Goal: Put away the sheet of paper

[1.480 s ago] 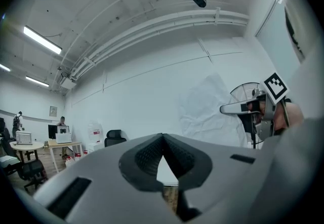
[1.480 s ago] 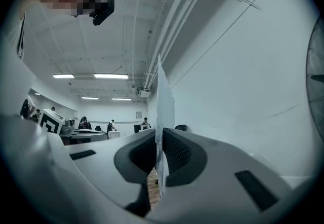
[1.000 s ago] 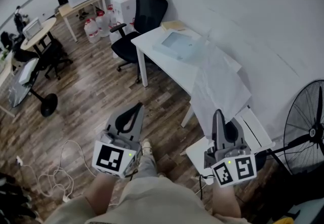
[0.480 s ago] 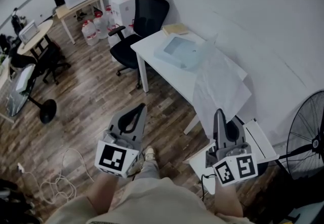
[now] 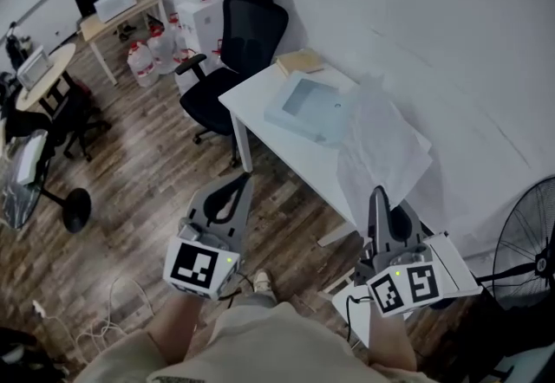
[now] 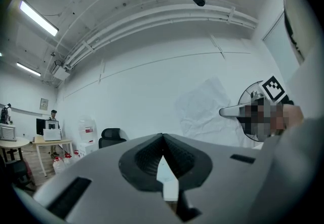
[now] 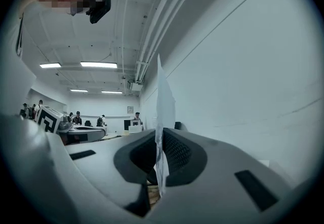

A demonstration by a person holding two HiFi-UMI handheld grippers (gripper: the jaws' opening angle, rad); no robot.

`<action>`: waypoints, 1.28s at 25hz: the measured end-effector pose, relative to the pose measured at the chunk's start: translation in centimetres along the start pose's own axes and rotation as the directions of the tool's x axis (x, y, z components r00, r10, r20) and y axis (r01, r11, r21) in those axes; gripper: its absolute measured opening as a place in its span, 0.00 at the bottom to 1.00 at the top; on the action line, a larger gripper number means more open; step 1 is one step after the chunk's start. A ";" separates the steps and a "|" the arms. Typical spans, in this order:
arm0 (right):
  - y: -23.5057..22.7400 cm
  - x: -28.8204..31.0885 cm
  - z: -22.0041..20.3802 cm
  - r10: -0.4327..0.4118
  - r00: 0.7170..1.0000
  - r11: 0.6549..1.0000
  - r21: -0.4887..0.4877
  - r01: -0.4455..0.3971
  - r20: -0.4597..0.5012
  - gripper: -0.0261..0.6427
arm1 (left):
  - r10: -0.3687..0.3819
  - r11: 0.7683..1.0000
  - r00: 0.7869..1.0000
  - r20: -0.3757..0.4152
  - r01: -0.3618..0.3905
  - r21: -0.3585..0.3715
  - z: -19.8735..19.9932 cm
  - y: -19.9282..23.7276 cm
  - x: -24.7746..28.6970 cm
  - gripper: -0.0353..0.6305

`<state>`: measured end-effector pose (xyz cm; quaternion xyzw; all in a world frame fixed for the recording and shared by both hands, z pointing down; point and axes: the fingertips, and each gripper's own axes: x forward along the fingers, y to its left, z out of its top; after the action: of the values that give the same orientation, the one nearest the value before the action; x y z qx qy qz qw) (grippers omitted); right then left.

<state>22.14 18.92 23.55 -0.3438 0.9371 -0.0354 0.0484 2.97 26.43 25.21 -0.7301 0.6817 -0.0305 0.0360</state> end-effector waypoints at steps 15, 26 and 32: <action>0.1 13.1 -2.3 -0.058 0.998 0.998 -0.007 0.058 -0.028 0.07 | -0.062 0.998 0.998 0.015 0.062 0.005 -1.5 10.8 8.6 0.08; -1.9 17.3 -5.4 -0.071 0.994 0.997 -0.027 0.069 -0.083 0.07 | -0.069 0.997 0.998 -0.009 0.069 -0.021 -4.5 12.9 12.6 0.08; -5.3 20.5 -7.2 -0.077 0.992 0.997 -0.009 0.076 -0.105 0.07 | -0.078 0.997 0.997 -0.028 0.077 -0.023 -5.8 13.4 17.3 0.08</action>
<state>9.15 1.85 29.88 -0.3772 0.9246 -0.0530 -0.0033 -9.65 8.16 29.61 -0.7559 0.6536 -0.0347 0.0170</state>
